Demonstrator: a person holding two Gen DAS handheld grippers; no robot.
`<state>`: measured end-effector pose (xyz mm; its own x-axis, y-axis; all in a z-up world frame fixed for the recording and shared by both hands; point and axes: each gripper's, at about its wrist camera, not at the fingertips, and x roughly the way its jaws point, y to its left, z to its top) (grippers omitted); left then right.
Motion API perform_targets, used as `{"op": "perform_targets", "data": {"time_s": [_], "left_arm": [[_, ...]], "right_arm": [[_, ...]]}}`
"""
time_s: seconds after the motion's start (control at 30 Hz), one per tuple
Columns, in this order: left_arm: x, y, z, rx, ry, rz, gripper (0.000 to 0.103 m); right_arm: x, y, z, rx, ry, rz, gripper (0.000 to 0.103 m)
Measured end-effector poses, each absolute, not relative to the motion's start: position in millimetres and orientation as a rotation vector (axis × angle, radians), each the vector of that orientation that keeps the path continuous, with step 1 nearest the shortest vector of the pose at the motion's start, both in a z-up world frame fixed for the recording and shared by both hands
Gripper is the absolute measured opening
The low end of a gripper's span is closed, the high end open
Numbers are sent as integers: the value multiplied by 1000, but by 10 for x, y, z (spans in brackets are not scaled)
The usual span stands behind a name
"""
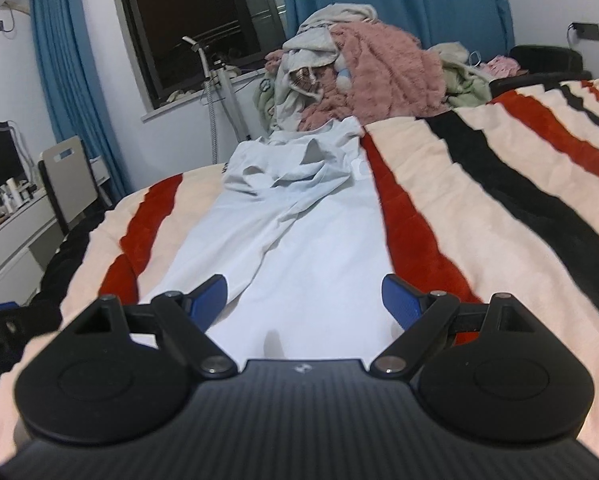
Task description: Fold clothes
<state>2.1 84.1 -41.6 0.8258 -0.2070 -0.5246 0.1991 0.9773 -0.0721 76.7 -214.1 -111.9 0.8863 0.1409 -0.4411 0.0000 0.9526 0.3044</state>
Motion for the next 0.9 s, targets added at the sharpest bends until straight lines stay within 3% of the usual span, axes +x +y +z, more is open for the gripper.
{"op": "perform_targets", "data": {"time_s": [0.37,0.47,0.7,0.87,0.9], "left_arm": [[-186,1898,-162,-320,435,32,97],[-139,2088,-205,-349,411,108,97],[1,2378,-350,-422,426,183,97],[-22,2441,-380,-450,414,216,97],[-24,2431,-380,-448,414,216,97]], "right_arm": [[756,-1630,-1096,371,610,485,82],[788,-1257,-1093,329,663,592,76],[774,-203,-1119,109,750,780,72],[803,293,-1301,-37,827,759,62],[811,301,-1325,-45,828,738,50]]}}
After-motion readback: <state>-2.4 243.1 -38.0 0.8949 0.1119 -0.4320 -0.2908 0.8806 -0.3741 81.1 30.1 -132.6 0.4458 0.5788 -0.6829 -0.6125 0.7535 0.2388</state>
